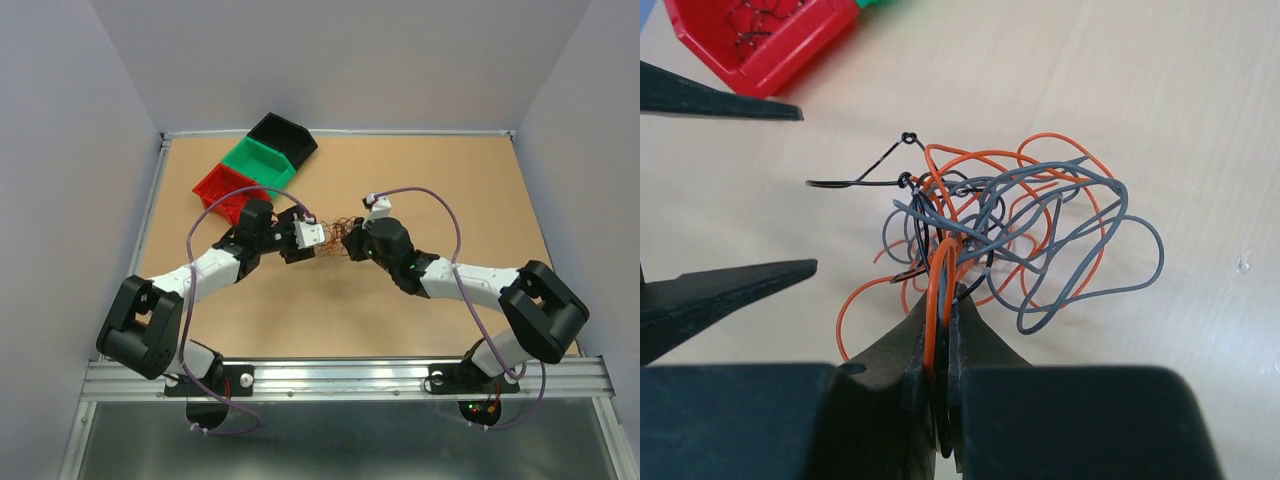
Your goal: Untangle the cables
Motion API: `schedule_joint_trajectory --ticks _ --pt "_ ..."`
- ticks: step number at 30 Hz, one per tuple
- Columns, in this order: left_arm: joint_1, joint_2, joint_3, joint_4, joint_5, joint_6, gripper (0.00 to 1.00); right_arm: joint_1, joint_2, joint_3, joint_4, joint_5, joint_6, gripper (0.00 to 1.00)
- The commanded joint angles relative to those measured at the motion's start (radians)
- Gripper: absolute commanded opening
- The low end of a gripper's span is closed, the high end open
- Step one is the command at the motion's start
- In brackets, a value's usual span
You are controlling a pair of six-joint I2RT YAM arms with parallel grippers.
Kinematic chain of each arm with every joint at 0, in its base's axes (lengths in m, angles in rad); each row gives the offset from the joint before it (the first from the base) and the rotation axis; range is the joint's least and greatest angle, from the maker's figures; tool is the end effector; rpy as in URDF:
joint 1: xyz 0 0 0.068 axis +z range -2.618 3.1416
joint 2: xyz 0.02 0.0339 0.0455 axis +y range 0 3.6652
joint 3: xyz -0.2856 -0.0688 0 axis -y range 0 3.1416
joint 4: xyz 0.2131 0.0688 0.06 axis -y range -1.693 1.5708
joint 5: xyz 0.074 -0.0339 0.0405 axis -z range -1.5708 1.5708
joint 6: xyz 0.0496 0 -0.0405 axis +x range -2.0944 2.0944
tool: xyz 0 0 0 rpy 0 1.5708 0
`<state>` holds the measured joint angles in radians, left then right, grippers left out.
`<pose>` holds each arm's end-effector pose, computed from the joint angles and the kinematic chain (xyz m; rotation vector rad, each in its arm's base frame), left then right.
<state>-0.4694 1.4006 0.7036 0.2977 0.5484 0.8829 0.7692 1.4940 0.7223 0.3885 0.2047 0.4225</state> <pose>0.2387 -0.1500 0.2590 1.4541 1.2502 -0.2622 0.2271 0.2058 0.2468 -0.2070 1.9808 0.5838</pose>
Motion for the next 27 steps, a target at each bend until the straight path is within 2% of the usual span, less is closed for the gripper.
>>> schedule_joint_trajectory --ticks 1,10,13,15,18,19,21,23,27 --pt "-0.006 -0.052 -0.004 0.000 0.077 0.028 0.79 0.013 -0.038 -0.027 0.052 -0.030 -0.027 0.01" --pt "-0.005 -0.057 -0.004 -0.005 0.104 0.021 0.76 0.030 -0.028 -0.020 0.049 -0.033 -0.033 0.01" --pt "-0.006 -0.026 0.019 -0.011 0.104 0.010 0.73 0.035 -0.026 -0.021 0.058 -0.036 -0.033 0.00" --pt "-0.006 0.010 0.048 -0.032 0.104 0.004 0.68 0.036 -0.021 -0.021 0.066 -0.037 -0.034 0.00" --pt "-0.008 0.049 0.083 -0.058 0.107 0.001 0.44 0.041 -0.015 -0.020 0.069 -0.039 -0.039 0.00" --pt "-0.008 0.054 0.092 -0.065 0.105 -0.001 0.23 0.041 -0.014 -0.020 0.069 -0.041 -0.039 0.01" --pt "-0.008 0.054 0.103 -0.078 0.104 -0.002 0.10 0.039 -0.011 -0.020 0.069 -0.028 -0.034 0.01" --pt "-0.008 0.034 0.102 -0.084 0.110 -0.004 0.00 0.041 0.008 -0.023 0.069 0.014 -0.010 0.01" --pt "-0.006 -0.058 0.108 -0.141 0.146 -0.016 0.00 0.036 0.060 -0.012 0.064 0.062 0.030 0.01"
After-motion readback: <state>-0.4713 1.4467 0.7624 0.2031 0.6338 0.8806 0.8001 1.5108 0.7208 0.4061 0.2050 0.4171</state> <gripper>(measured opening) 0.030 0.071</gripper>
